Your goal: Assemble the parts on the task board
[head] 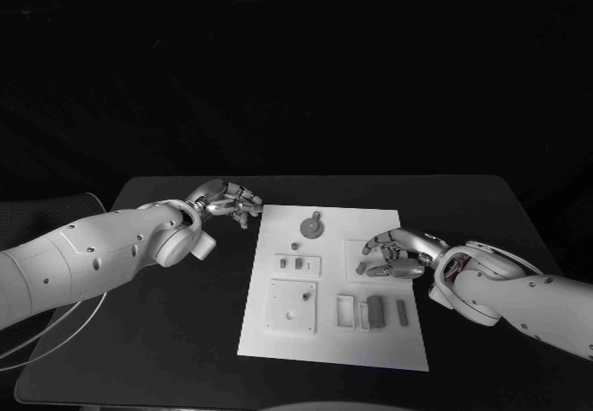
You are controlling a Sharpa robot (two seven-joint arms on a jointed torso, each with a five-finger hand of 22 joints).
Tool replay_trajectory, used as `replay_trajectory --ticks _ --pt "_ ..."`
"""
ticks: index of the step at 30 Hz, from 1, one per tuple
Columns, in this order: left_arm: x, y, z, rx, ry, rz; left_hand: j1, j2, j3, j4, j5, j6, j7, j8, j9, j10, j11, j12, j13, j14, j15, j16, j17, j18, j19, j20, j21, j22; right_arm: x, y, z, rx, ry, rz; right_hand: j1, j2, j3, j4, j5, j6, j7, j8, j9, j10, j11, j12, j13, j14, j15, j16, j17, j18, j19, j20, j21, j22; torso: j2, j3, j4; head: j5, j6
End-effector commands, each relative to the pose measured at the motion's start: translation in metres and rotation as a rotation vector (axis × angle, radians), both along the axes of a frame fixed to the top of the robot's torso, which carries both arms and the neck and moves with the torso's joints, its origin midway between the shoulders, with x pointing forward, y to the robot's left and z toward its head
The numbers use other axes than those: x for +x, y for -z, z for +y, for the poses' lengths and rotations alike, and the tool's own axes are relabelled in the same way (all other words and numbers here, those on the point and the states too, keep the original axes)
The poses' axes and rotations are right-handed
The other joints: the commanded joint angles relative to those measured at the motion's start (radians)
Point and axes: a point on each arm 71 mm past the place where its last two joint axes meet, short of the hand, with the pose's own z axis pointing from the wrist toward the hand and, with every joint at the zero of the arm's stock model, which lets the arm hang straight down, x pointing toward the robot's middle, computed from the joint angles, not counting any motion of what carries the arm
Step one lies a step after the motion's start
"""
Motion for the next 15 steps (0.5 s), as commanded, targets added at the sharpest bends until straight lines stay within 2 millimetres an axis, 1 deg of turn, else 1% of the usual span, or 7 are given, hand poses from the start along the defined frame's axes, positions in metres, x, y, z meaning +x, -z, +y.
replay_trajectory --ticks 1,4,6,9,15 --pt "0.000 -0.001 -0.002 -0.008 0.014 -0.006 0.008 -0.001 -0.006 0.001 -0.003 0.004 0.004 0.006 -0.002 0.004 0.005 -0.006 0.001 -0.001 0.006 -0.007 0.002 0.011 0.002 -0.004 -0.005 0.001 0.000 0.001 0.004 -0.036 -0.036 -0.022 0.000 0.004 -0.008 -0.001 -0.001 -0.014 0.009 -0.002 -0.001 -0.001 0.005 0.007 -0.001 -0.001 0.005 0.006 0.000 0.014 0.000 -0.001 0.000 0.012 0.000 -0.0021 0.0006 0.000 -0.001" --pt "0.000 -0.001 -0.003 -0.008 0.014 -0.007 0.008 -0.001 -0.006 0.001 -0.003 0.004 0.004 0.006 -0.002 0.004 0.005 -0.007 0.001 -0.001 0.006 -0.007 0.002 0.011 0.002 -0.004 -0.005 0.001 0.001 0.003 0.007 -0.047 -0.032 -0.036 0.010 0.010 -0.013 -0.002 0.000 -0.005 0.007 0.005 0.000 0.000 0.003 0.009 -0.001 -0.001 0.003 0.008 0.000 0.014 -0.001 -0.002 0.000 0.012 0.000 -0.0028 0.0006 -0.001 -0.001" --pt "0.000 -0.001 -0.002 -0.008 0.014 -0.006 0.008 -0.001 -0.006 0.002 -0.003 0.004 0.004 0.006 -0.002 0.004 0.005 -0.007 0.002 -0.001 0.007 -0.007 0.002 0.011 0.002 -0.004 -0.005 0.001 -0.001 0.006 0.009 -0.046 -0.031 -0.044 0.024 0.024 -0.017 -0.003 0.001 0.016 0.001 0.018 0.005 0.002 -0.003 0.011 -0.002 0.001 -0.001 0.010 0.000 0.014 0.000 -0.003 0.001 0.012 0.000 -0.0033 0.0011 -0.001 -0.001" --pt "0.000 -0.001 -0.002 -0.007 0.012 -0.007 0.008 0.000 -0.006 0.002 -0.003 0.004 0.004 0.006 -0.002 0.004 0.005 -0.007 0.002 -0.001 0.007 -0.007 0.002 0.011 0.002 -0.004 -0.005 0.001 -0.004 0.013 0.013 -0.052 -0.034 -0.041 0.037 0.033 -0.022 -0.003 0.005 0.025 -0.003 0.024 0.006 0.006 -0.007 0.013 -0.003 0.004 -0.006 0.011 0.000 0.014 0.002 -0.004 0.003 0.012 0.000 -0.0031 0.0014 0.000 -0.002" --pt "0.000 -0.001 -0.001 -0.007 0.011 -0.007 0.008 0.000 -0.006 0.002 -0.003 0.005 0.004 0.007 -0.002 0.004 0.004 -0.007 0.002 -0.001 0.007 -0.007 0.003 0.011 0.002 -0.004 -0.005 0.001 -0.005 0.017 0.015 -0.053 -0.034 -0.054 0.053 0.048 -0.030 -0.003 0.008 0.051 -0.013 0.040 0.010 0.014 -0.016 0.014 -0.007 0.010 -0.015 0.012 -0.002 0.014 0.007 -0.006 0.005 0.012 0.000 -0.0022 0.0012 0.002 -0.006"
